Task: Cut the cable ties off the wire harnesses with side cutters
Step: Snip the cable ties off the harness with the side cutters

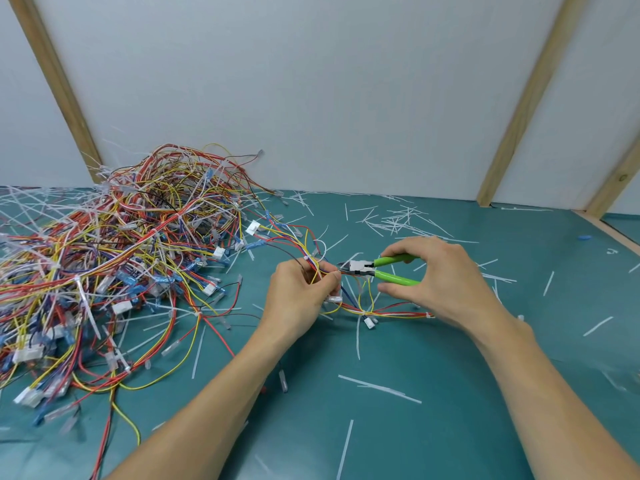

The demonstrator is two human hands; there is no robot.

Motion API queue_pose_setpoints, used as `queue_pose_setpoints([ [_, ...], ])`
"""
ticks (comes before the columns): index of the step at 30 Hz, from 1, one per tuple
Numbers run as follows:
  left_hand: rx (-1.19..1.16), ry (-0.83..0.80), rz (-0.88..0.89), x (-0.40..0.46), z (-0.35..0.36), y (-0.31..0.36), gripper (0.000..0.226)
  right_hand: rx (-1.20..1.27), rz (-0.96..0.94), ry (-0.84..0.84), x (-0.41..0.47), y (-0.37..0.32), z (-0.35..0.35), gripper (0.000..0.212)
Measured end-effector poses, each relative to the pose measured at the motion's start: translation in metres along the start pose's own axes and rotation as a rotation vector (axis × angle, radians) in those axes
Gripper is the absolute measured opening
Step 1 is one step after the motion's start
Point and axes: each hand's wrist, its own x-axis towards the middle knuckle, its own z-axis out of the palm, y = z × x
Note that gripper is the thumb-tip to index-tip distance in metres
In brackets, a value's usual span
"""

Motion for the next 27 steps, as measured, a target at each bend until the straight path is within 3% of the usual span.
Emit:
queue_pose_setpoints([
  [27,0.047,-0.016,0.005,-0.002,0.0,0.001,0.018,0.04,0.111,-0.019,0.001,0.01,0.004,0.029],
])
